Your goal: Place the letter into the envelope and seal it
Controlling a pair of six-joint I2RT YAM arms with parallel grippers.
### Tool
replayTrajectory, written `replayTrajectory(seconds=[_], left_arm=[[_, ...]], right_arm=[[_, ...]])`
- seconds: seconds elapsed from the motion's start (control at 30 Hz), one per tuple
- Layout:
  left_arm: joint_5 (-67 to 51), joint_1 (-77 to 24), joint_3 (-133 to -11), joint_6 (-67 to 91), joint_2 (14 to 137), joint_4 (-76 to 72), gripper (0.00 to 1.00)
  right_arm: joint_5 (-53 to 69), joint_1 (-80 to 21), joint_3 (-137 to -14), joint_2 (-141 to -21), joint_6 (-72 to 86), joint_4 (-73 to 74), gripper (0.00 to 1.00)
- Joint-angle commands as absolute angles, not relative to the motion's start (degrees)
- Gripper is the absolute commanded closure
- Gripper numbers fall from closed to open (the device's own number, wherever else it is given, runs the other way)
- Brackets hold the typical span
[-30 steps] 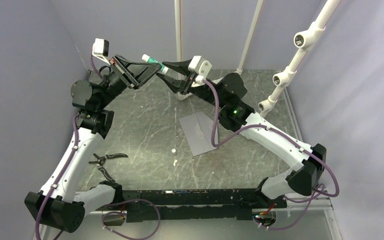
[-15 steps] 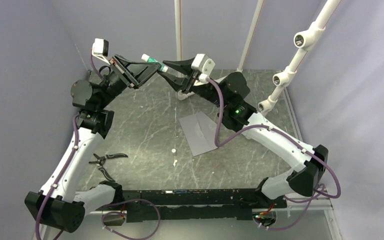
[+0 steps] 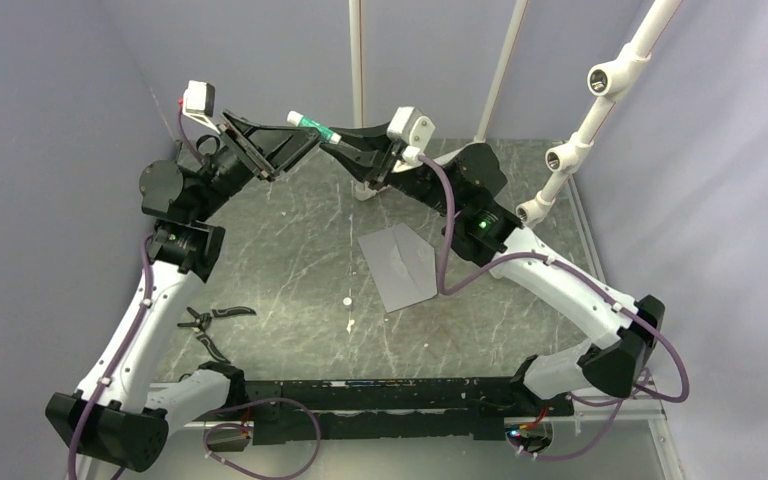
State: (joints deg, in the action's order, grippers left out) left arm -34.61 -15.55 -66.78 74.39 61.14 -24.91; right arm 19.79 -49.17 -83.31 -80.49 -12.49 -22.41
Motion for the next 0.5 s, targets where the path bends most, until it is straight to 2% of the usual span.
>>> replayTrajectory(seconds=[0.0, 0.13, 0.3, 0.47], left_arm=[[-32.57, -15.47, -68.47, 69.39, 57.85, -22.93, 0.19], [-31.96, -15.47, -69.72, 66.66, 57.13, -18.31, 0.18], [-32.27, -15.47, -69.78, 67.65, 57.88, -18.47, 0.28], [-33.01, -15.39, -69.57, 69.96, 58.74, -19.09, 0.34]], right_arm=[[19.86, -48.87, -82.02, -75.61, -12.89, -22.54, 1.00], [20.25, -48.87, -81.89, -74.50, -13.22, -19.65, 1.00], [21.64, -48.87, -82.43, -74.57, -14.37, -15.96, 1.00], [21.39, -48.87, -81.81, -74.19, -15.65, -15.19, 1.00]])
